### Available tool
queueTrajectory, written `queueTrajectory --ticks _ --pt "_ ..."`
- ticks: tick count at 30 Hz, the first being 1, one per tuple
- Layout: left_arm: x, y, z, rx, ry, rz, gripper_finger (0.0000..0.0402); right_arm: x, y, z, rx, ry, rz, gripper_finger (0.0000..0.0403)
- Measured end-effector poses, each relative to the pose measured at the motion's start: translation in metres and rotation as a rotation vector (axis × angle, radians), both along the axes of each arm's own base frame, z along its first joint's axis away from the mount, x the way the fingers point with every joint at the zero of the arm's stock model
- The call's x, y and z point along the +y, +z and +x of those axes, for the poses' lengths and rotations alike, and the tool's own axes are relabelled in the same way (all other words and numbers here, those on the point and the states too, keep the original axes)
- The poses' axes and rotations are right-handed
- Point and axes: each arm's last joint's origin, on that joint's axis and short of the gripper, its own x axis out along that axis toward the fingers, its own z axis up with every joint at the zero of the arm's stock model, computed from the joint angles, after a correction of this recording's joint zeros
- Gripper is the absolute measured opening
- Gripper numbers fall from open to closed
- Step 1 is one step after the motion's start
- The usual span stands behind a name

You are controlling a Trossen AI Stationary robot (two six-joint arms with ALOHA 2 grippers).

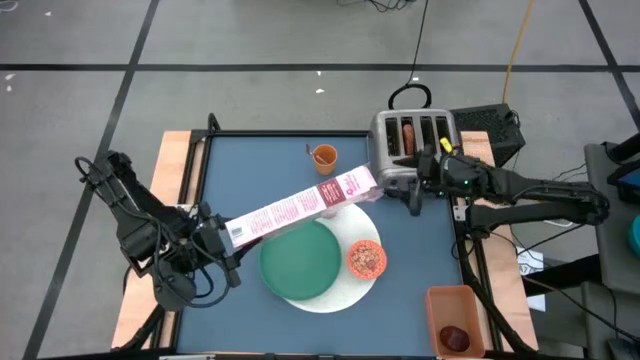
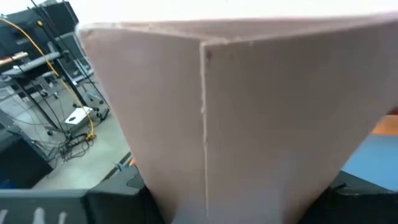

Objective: Arrange a breakfast setting
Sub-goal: Pour the cereal from the cereal box into the orange bowl

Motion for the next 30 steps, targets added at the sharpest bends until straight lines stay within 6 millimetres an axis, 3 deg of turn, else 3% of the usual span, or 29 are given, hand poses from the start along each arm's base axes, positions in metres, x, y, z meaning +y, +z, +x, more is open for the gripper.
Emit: queueTrajectory --ticks 8,12,21,30 --pt "0.001 0.002 0.0 -0.045 0.053 0.014 0.023 0.004 -0.044 0.011 -0.306 0.187 -0.003 0.0389" --pt "0.0 0.003 0.001 -0.067 0.06 -0.002 0.023 0.004 -0.064 0.016 -0.379 0.188 0.033 0.0389" --pt "-0.001 0.007 0.007 -0.074 0.062 0.022 0.023 0.003 -0.073 0.04 -0.502 0.272 0.041 0.0389" --pt "-0.004 0.005 0.01 -0.067 0.066 0.037 0.023 0.0 -0.096 0.067 -0.57 0.273 0.052 0.0389"
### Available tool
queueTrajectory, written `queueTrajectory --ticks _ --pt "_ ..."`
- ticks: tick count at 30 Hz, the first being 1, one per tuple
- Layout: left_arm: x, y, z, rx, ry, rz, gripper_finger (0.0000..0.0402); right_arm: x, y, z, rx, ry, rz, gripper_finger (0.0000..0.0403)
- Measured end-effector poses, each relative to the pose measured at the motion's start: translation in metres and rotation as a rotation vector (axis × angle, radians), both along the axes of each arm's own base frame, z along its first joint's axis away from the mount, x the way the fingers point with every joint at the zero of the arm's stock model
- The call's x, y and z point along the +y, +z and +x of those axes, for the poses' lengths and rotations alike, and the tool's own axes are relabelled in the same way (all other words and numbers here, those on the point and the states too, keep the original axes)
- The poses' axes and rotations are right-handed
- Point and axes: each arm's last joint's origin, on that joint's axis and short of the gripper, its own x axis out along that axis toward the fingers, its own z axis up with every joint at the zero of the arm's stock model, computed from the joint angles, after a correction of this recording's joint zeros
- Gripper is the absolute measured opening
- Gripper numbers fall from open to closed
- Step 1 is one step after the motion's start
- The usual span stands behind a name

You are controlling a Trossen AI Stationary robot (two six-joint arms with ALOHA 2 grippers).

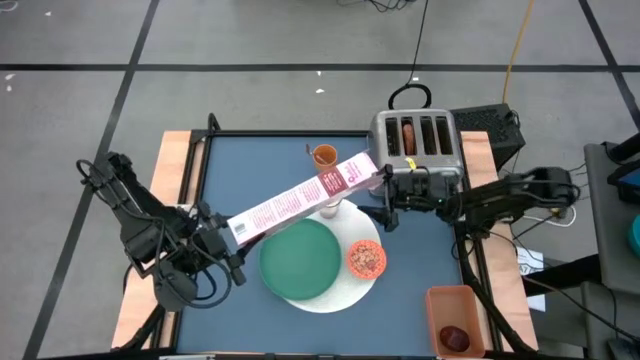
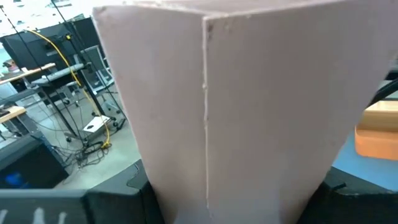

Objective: Arrange a breakfast setting
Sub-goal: Pour the cereal from the cereal box into the orange bowl

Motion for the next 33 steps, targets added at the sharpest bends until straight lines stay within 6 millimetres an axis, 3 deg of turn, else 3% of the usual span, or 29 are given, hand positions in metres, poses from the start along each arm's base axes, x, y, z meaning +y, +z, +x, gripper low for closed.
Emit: queueTrajectory --ticks 6,19,33 --pt "0.0 0.001 0.0 -0.013 0.003 -0.012 0.023 -0.004 -0.008 0.015 -0.036 0.009 0.028 0.0389" --pt "-0.003 0.005 0.002 -0.016 -0.017 0.002 0.023 -0.011 0.004 0.077 -0.109 0.206 -0.038 0.0389" --pt "-0.008 0.007 -0.001 -0.026 -0.04 -0.012 0.023 -0.014 0.011 0.098 -0.197 0.285 -0.073 0.0389"
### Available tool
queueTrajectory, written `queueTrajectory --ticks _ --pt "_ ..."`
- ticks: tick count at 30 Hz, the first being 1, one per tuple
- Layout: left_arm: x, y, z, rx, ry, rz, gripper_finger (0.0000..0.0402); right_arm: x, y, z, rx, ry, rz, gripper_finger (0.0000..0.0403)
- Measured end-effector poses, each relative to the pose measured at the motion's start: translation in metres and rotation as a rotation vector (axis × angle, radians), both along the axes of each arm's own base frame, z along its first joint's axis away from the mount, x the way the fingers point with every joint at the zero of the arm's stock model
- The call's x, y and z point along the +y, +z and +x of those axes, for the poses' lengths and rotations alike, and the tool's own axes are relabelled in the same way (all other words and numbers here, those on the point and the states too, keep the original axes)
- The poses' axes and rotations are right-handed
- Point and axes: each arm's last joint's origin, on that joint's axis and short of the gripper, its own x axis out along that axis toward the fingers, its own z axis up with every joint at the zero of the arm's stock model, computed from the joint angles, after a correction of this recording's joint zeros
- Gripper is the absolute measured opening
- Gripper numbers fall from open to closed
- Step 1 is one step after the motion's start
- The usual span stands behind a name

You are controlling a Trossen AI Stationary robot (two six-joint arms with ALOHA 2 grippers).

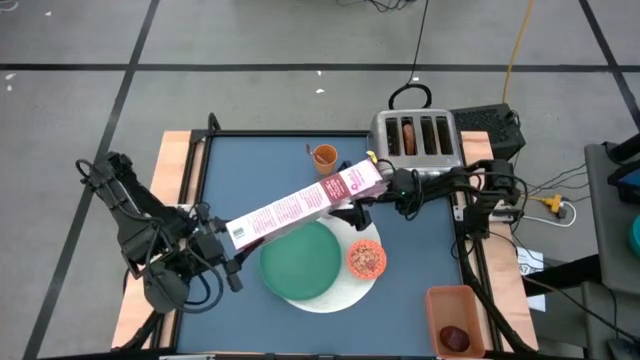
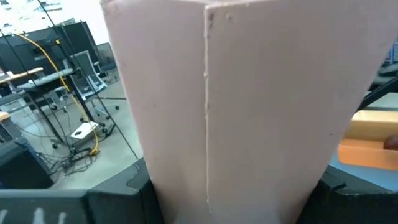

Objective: Arrange a breakfast setting
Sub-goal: Pour the cereal from the cereal box into the orange bowl

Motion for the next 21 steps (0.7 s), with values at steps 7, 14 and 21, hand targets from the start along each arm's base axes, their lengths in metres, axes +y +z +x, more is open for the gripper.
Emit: queueTrajectory --ticks 7,14,21 --pt "0.0 0.0004 -0.0003 -0.003 -0.002 -0.006 0.023 0.0014 0.0061 0.0028 -0.02 0.045 -0.025 0.0389" --pt "0.0002 -0.0002 0.0003 0.01 0.001 0.02 0.023 0.0045 0.0093 0.0023 -0.027 0.137 -0.061 0.0389" --pt "0.0001 -0.0001 0.0003 0.008 0.001 0.017 0.023 0.004 0.01 0.0018 -0.029 0.142 -0.068 0.0389"
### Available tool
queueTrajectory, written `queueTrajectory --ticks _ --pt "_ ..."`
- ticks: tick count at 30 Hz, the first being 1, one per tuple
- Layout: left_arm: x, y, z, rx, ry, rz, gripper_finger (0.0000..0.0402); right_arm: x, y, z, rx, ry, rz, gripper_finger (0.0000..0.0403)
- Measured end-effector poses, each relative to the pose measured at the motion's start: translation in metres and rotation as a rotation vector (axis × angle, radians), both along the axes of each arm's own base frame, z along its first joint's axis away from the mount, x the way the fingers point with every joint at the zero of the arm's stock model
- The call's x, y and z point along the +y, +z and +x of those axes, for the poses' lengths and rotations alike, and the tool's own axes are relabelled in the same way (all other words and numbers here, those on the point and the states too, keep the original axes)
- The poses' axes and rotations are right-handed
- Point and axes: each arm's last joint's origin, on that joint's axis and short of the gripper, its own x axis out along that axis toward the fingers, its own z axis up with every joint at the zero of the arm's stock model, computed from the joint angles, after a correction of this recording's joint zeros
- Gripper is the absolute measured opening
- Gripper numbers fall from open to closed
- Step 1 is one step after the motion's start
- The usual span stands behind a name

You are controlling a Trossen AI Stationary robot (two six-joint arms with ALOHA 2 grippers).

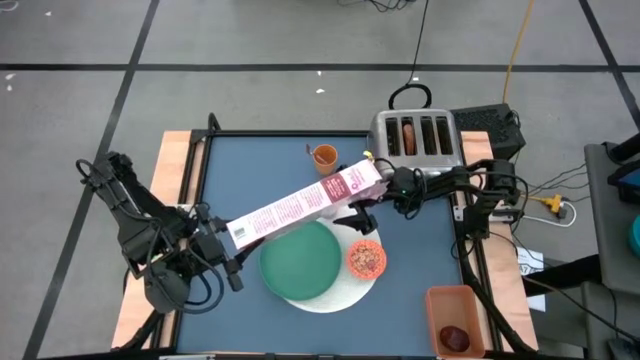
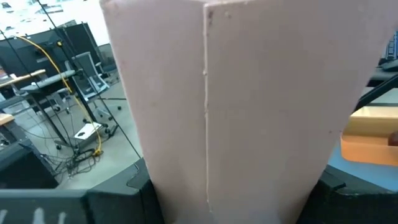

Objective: Arrange a breakfast setting
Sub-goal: Pour the cereal from the cereal box into the orange bowl

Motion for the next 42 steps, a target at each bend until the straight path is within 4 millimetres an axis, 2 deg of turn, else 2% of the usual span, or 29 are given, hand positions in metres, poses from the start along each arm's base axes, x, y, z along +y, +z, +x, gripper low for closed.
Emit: queueTrajectory --ticks 18,26,31,42 --pt "0.001 0.0 0.0 -0.008 0.007 -0.008 0.023 0.001 0.027 0.012 -0.094 0.004 -0.014 0.0389" --pt "0.001 -0.002 -0.001 -0.009 0.009 -0.029 0.0229 0.002 0.032 0.013 -0.113 0.007 -0.005 0.0384" --pt "0.001 -0.002 -0.001 -0.01 0.008 -0.031 0.0229 0.002 0.032 0.013 -0.114 0.007 -0.005 0.0346" --pt "0.001 -0.002 -0.001 -0.011 0.008 -0.036 0.023 0.002 0.032 0.013 -0.125 -0.008 -0.017 0.0228"
